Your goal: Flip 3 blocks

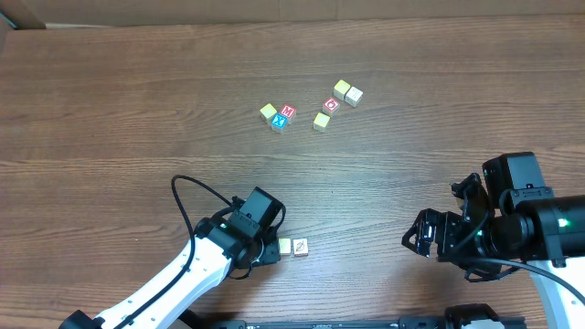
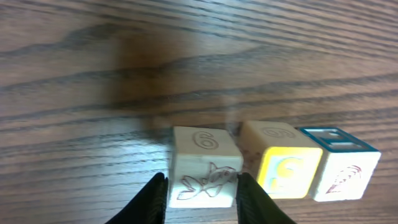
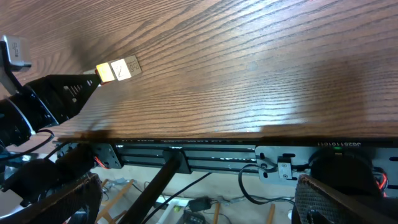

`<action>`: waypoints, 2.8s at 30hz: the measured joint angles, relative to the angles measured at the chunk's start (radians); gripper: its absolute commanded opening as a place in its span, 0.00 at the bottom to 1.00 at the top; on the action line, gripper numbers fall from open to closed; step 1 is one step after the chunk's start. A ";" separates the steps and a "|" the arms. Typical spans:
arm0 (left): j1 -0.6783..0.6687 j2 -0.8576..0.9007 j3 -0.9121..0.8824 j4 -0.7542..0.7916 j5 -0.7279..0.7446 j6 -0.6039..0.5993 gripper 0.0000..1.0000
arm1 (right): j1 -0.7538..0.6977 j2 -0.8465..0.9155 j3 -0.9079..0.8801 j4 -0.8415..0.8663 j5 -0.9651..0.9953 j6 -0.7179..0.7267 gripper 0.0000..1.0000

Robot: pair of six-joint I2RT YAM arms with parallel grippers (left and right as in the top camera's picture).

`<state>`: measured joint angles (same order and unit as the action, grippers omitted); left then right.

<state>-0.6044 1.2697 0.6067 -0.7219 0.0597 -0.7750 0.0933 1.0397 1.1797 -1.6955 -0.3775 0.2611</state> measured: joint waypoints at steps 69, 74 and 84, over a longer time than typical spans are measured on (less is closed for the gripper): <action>0.031 0.185 0.145 -0.190 -0.079 -0.109 0.04 | 0.000 0.000 0.000 0.004 0.000 -0.046 1.00; 0.069 0.185 0.145 -0.190 -0.079 -0.108 0.04 | 0.000 0.000 0.000 0.004 0.000 -0.047 1.00; 0.097 0.185 0.145 -0.185 -0.077 -0.082 0.04 | 0.000 0.000 0.000 0.004 0.000 -0.049 1.00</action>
<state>-0.5076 1.4544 0.7521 -0.9070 -0.0177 -0.8570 0.0933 1.0397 1.1797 -1.6913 -0.3771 0.2119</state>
